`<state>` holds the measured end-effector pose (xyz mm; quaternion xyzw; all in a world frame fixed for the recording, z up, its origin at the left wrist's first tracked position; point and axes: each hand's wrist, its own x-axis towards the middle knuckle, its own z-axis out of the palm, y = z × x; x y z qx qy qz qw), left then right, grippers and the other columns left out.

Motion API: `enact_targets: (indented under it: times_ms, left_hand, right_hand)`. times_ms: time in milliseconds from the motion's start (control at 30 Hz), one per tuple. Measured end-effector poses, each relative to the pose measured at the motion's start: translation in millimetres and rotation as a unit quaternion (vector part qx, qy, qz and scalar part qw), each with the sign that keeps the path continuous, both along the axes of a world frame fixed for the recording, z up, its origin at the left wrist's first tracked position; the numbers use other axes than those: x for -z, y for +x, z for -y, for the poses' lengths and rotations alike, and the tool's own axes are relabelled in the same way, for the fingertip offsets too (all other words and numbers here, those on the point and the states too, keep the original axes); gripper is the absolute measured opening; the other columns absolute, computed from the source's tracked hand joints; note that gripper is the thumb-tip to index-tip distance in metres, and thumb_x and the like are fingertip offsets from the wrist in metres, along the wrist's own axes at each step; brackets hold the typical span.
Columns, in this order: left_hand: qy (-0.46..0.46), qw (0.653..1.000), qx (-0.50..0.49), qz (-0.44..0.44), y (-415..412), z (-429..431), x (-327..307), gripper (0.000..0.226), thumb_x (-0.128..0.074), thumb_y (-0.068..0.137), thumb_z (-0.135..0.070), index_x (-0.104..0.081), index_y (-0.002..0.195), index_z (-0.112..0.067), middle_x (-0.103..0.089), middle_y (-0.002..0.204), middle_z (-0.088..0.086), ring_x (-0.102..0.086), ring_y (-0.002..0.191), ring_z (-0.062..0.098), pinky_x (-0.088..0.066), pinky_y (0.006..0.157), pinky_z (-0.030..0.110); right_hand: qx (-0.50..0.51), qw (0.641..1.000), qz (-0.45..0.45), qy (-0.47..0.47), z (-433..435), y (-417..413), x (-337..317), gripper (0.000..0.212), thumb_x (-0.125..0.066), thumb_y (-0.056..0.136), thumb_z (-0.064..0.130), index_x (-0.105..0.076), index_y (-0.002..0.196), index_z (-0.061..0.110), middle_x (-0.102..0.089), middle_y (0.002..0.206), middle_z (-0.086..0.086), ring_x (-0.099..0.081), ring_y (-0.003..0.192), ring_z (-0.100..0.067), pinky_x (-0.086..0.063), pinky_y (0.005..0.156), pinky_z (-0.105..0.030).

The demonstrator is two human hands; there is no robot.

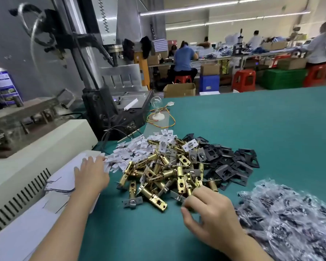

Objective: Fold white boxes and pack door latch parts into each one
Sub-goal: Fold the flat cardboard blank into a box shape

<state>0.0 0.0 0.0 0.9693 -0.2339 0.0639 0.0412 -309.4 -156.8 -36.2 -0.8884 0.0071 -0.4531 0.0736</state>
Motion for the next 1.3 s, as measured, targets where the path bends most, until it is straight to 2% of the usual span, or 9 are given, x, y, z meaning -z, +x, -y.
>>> enact_targets:
  times_ms: [400,633,767,867,933,1033,1133,1200,1300]
  left_hand:
    - [-0.129,0.989,-0.032,0.059,3,-19,3,0.04,-0.053,0.097,-0.001,-0.069,0.124,-0.025,-0.075,0.114,0.005,-0.065,0.105,0.033,-0.045,0.074,0.037]
    - [-0.198,0.976,-0.027,0.082,-3,-16,-5,0.035,-0.059,0.096,0.0,-0.073,0.115,-0.026,-0.077,0.108,0.003,-0.066,0.1,0.032,-0.042,0.068,0.035]
    - [-0.257,0.955,-0.01,0.149,-21,-10,-26,0.03,-0.061,0.1,-0.005,-0.076,0.117,-0.025,-0.074,0.096,0.01,-0.065,0.088,0.035,-0.043,0.064,0.036]
    - [-0.34,0.92,0.068,0.181,-46,-2,-45,0.031,-0.064,0.1,-0.006,-0.076,0.121,-0.024,-0.075,0.094,0.006,-0.065,0.085,0.029,-0.048,0.065,0.037]
    - [-0.432,0.879,0.134,0.153,-70,5,-57,0.031,-0.068,0.098,-0.005,-0.075,0.12,-0.026,-0.077,0.102,-0.005,-0.07,0.094,0.018,-0.057,0.075,0.035]
    - [-0.632,0.743,0.216,-0.027,-108,21,-72,0.035,-0.075,0.095,-0.01,-0.072,0.113,-0.041,-0.078,0.106,-0.018,-0.071,0.105,0.001,-0.058,0.079,0.015]
    - [-0.73,0.559,0.235,-0.315,-140,39,-65,0.039,-0.083,0.083,-0.016,-0.072,0.114,-0.038,-0.081,0.111,-0.003,-0.076,0.103,0.011,-0.061,0.076,0.023]
    - [-0.704,0.532,0.217,-0.417,-155,48,-44,0.045,-0.084,0.076,-0.015,-0.076,0.114,-0.036,-0.08,0.113,0.003,-0.077,0.102,0.015,-0.062,0.074,0.026]
    - [-0.671,0.489,0.199,-0.521,-165,47,-14,0.053,-0.091,0.07,-0.017,-0.079,0.119,-0.031,-0.076,0.125,0.007,-0.077,0.105,0.018,-0.063,0.072,0.029]
  right_hand:
    - [0.02,1.0,-0.007,-0.022,44,-10,10,0.023,-0.063,0.089,0.026,-0.066,0.069,0.016,-0.054,0.067,0.008,-0.049,0.057,-0.011,-0.044,0.046,-0.028]
    - [-0.024,0.978,-0.004,0.205,34,-8,-2,0.024,-0.057,0.092,0.035,-0.064,0.071,0.025,-0.057,0.068,0.011,-0.054,0.06,-0.009,-0.045,0.051,-0.027]
    - [-0.131,0.797,0.087,0.582,27,-2,-39,0.03,-0.056,0.091,0.036,-0.065,0.067,0.022,-0.056,0.062,-0.004,-0.047,0.053,-0.016,-0.041,0.05,-0.026]
    - [-0.209,0.647,0.139,0.72,33,-1,-68,0.027,-0.055,0.091,0.04,-0.066,0.078,0.019,-0.055,0.068,-0.001,-0.046,0.054,-0.013,-0.042,0.052,-0.025]
    - [-0.243,0.61,0.168,0.735,36,-5,-85,0.026,-0.054,0.09,0.042,-0.065,0.085,0.019,-0.056,0.072,-0.001,-0.047,0.056,-0.014,-0.042,0.055,-0.026]
    - [-0.225,0.729,0.145,0.63,32,-9,-101,0.018,-0.057,0.095,0.035,-0.068,0.091,0.021,-0.066,0.08,-0.006,-0.059,0.063,-0.019,-0.051,0.055,-0.027]
    - [-0.091,0.869,0.042,0.484,13,0,-95,0.021,-0.057,0.095,0.051,-0.066,0.107,0.036,-0.073,0.103,0.005,-0.071,0.092,-0.011,-0.061,0.071,-0.029]
    - [-0.049,0.886,0.011,0.46,0,7,-79,0.025,-0.061,0.096,0.054,-0.059,0.117,0.04,-0.071,0.112,0.016,-0.069,0.104,-0.007,-0.061,0.08,-0.032]
    - [-0.032,0.859,0.03,0.51,-5,13,-54,0.025,-0.067,0.098,0.028,-0.057,0.119,0.035,-0.075,0.109,0.013,-0.072,0.099,-0.01,-0.061,0.083,-0.042]
